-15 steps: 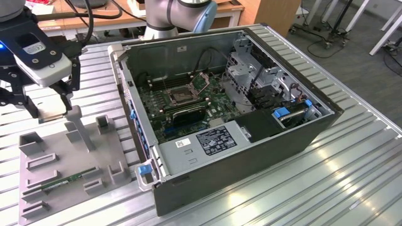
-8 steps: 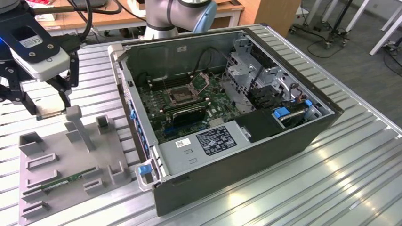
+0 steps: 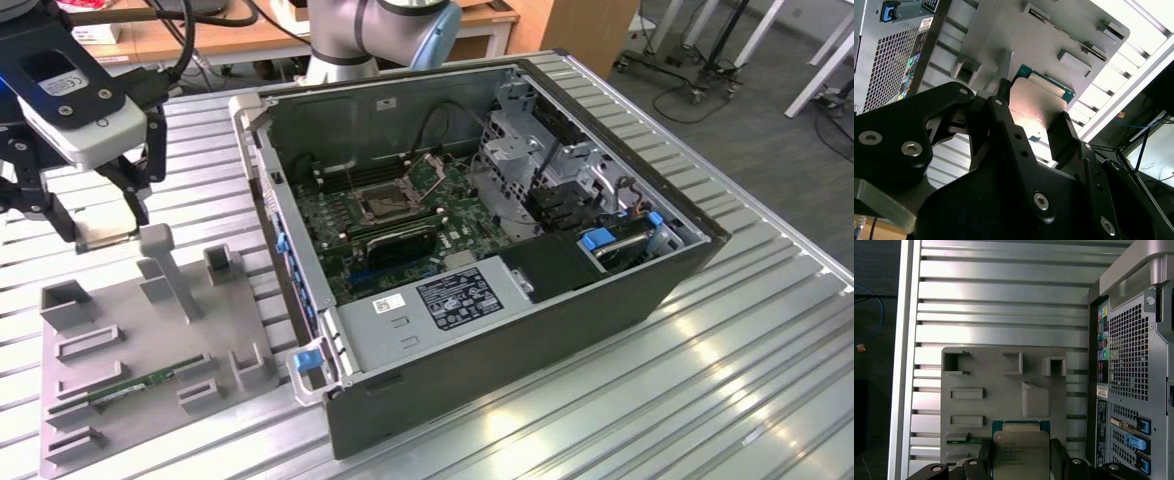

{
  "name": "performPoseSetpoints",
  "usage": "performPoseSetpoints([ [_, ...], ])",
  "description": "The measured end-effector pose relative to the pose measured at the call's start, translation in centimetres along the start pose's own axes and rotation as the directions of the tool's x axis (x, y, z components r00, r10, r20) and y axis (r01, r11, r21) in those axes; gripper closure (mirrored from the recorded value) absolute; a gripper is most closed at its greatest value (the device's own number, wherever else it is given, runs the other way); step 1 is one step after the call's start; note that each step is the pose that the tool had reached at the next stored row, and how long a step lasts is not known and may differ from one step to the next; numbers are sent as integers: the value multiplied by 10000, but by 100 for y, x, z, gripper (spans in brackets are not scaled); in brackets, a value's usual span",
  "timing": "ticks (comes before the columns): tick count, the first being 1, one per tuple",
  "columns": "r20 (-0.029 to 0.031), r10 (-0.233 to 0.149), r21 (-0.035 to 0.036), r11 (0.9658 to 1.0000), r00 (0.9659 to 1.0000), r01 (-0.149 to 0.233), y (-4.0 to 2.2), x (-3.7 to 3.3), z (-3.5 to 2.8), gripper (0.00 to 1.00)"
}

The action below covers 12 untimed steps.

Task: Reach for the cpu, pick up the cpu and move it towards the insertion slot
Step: 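Pick up the cpu and move it towards the insertion slot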

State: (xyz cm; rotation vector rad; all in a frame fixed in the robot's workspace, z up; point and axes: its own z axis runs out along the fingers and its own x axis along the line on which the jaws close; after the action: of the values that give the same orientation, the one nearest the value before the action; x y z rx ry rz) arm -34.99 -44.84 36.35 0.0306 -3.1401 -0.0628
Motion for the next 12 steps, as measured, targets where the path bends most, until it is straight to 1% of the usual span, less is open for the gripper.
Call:
performPoseSetpoints([
  [7,-3,-1,1,10000,10000,1,0,-10,-2,46],
  [12,-2,0,0,10000,10000,0,-1,-64,-1,46],
])
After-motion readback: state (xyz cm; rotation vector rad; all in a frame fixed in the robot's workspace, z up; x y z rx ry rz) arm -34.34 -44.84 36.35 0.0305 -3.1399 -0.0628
